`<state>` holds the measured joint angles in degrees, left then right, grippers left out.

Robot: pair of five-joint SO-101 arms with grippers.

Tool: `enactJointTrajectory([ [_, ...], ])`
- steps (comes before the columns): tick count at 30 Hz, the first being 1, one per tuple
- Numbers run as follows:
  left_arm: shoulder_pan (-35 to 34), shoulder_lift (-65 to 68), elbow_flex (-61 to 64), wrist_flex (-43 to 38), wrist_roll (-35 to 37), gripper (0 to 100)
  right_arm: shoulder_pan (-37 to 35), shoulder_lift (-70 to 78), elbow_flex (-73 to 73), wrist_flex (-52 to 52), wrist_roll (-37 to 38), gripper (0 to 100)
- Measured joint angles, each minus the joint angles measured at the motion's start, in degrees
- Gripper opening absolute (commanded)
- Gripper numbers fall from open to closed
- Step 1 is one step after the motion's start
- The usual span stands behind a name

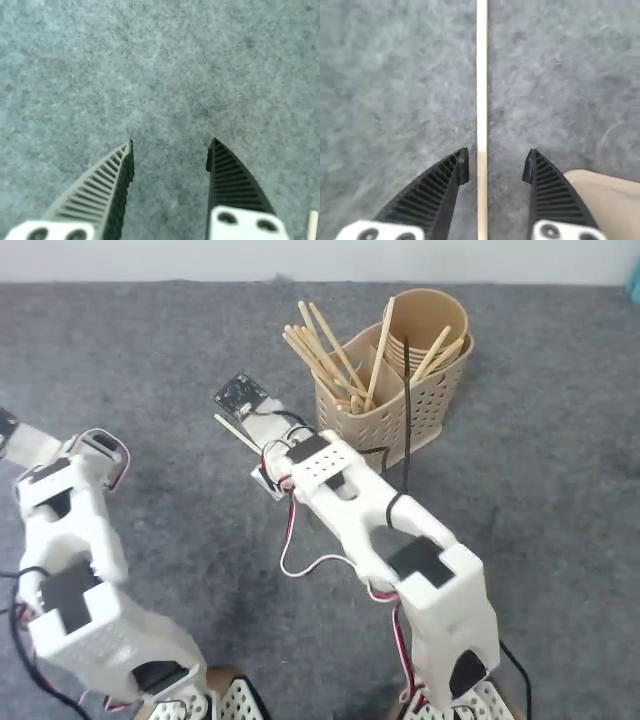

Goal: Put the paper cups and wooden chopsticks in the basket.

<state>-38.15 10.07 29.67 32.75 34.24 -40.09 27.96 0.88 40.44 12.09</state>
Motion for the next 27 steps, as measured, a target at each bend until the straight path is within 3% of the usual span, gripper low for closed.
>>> enactJointTrajectory([
  [4,0.0,0.0,0.0,0.0,0.0,23,0.18,4.22,-1.76,-1.49,0.09,0.3],
  [9,0.0,0.0,0.0,0.0,0.0,23,0.7,8.0,-6.07,-2.2,0.0,0.7],
  [15,0.0,0.0,0.0,0.0,0.0,23,0.26,6.59,-9.41,8.09,-0.09,0.8],
  [23,0.0,0.0,0.0,0.0,0.0,23,-7.38,-16.62,-9.23,30.07,-5.45,0.9],
  [27,0.0,0.0,0.0,0.0,0.0,23,-9.32,-31.91,-3.34,32.7,-5.54,0.9],
])
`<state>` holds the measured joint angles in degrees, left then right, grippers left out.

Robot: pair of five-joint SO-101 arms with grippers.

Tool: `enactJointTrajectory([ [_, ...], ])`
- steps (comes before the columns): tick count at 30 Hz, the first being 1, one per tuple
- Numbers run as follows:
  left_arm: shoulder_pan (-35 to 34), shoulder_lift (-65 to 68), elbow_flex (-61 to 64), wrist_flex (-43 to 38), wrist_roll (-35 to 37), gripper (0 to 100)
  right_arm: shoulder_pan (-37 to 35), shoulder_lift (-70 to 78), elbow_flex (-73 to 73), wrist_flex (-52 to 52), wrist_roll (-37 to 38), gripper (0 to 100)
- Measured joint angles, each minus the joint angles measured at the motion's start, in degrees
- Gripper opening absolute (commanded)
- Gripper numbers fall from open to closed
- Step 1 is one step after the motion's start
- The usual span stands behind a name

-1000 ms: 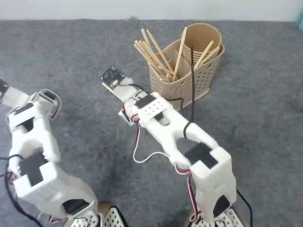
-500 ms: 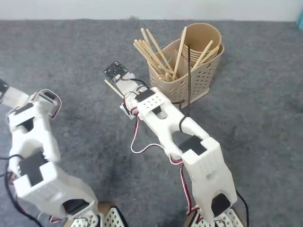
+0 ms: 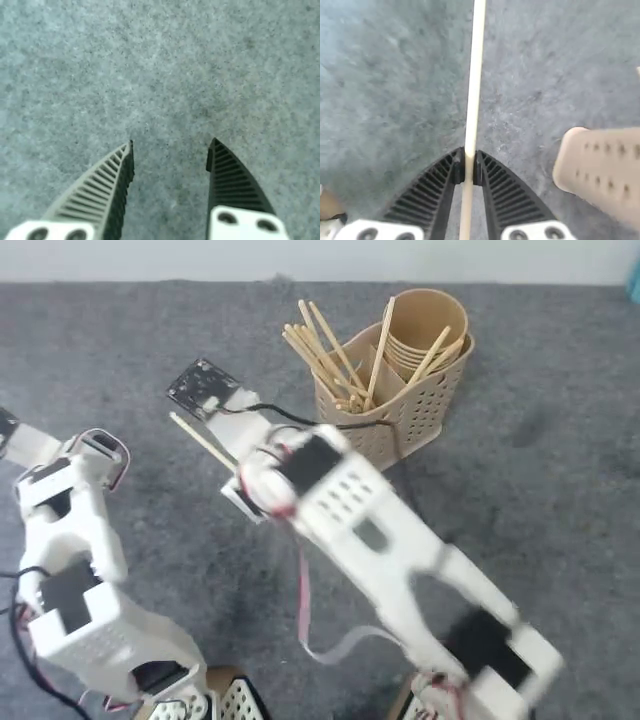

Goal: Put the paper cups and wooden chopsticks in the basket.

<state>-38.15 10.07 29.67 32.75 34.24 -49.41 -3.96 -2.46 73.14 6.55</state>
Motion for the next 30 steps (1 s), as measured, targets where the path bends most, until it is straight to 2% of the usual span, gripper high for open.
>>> enactJointTrajectory([
  [6,0.0,0.0,0.0,0.0,0.0,23,0.97,-25.85,17.76,-5.89,0.0,0.9],
  [12,0.88,0.0,0.0,0.0,0.09,23,9.85,-45.27,31.21,-20.22,1.85,0.9],
  [17,3.25,-5.54,7.03,-3.16,-1.32,23,16.7,-48.97,32.7,-28.92,1.58,0.9],
  [23,6.33,-17.76,22.24,-17.32,-5.98,23,21.89,-49.49,32.7,-41.05,-6.33,0.9],
  [30,7.47,-20.22,24.7,-19.78,-6.95,23,26.64,-49.49,36.57,-59.08,-17.85,0.9],
])
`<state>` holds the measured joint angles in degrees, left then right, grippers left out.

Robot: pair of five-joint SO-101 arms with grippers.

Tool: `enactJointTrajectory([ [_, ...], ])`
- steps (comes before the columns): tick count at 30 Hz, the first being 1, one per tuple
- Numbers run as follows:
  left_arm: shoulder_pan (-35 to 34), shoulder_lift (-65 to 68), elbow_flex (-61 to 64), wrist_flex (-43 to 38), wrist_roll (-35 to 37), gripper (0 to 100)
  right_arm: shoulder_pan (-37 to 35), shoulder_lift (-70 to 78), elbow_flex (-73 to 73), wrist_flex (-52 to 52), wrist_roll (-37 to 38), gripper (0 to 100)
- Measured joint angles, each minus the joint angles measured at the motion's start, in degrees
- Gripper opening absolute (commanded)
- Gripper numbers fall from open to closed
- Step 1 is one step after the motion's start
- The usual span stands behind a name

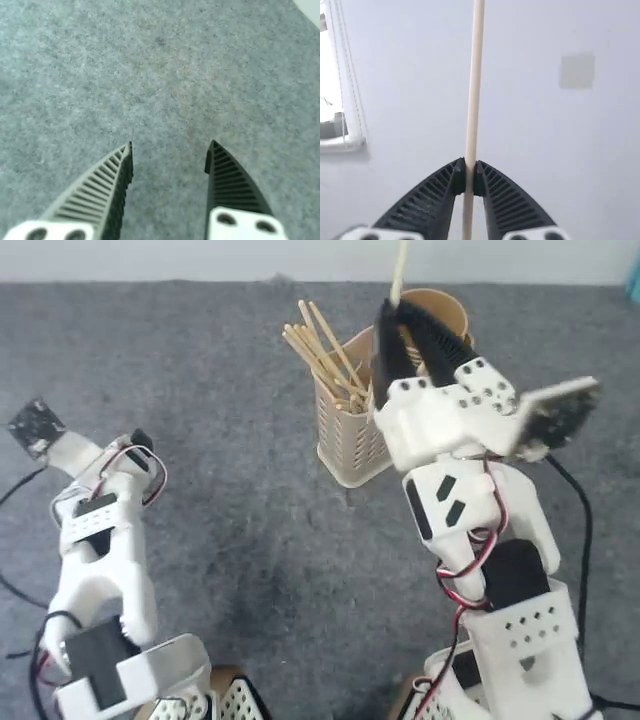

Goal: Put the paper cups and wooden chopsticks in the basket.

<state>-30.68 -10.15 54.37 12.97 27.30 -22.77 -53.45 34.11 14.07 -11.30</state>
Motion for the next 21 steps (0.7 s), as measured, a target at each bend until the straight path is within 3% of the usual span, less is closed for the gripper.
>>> enactJointTrajectory([
  [11,1.32,-0.26,0.35,-0.18,-0.35,23,2.73,0.97,12.75,-21.19,-1.05,0.9],
  [21,1.32,-0.26,0.35,-0.18,-0.79,23,8.18,21.27,13.01,-41.05,-0.09,1.3],
])
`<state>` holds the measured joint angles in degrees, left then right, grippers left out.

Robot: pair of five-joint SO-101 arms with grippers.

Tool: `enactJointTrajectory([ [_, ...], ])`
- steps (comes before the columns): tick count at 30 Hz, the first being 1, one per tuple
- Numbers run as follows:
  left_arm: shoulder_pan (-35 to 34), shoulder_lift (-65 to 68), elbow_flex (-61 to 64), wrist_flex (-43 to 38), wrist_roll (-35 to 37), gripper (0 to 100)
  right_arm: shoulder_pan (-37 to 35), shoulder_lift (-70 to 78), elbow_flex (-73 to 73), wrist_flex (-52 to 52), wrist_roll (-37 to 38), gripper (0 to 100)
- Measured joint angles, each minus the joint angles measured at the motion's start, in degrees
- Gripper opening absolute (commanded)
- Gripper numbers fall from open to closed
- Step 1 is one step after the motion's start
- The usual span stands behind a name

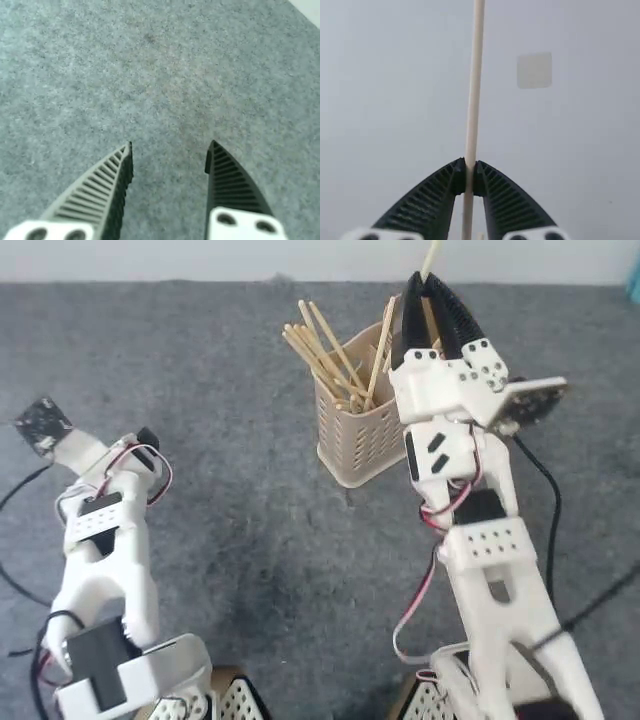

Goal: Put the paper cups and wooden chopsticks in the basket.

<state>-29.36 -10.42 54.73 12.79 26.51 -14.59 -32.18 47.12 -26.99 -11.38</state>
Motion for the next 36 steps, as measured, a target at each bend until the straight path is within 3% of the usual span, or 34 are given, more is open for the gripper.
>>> enactJointTrajectory([
  [7,2.29,-4.31,4.04,-0.62,-2.55,23,0.26,6.95,0.09,-1.76,0.09,5.4],
  [13,5.19,-13.27,15.21,-11.78,-7.56,23,0.26,7.03,0.09,5.89,0.26,16.6],
  [20,5.8,-14.59,16.35,-13.27,-7.82,23,-0.18,4.48,-0.09,14.42,0.44,16.9],
  [25,5.89,-12.66,14.59,-12.22,-8.09,23,-2.37,-5.89,0.09,28.04,0.35,16.7],
  [36,4.22,1.85,-2.11,4.13,-7.82,23,-6.86,-41.41,0.0,65.76,0.35,16.6],
])
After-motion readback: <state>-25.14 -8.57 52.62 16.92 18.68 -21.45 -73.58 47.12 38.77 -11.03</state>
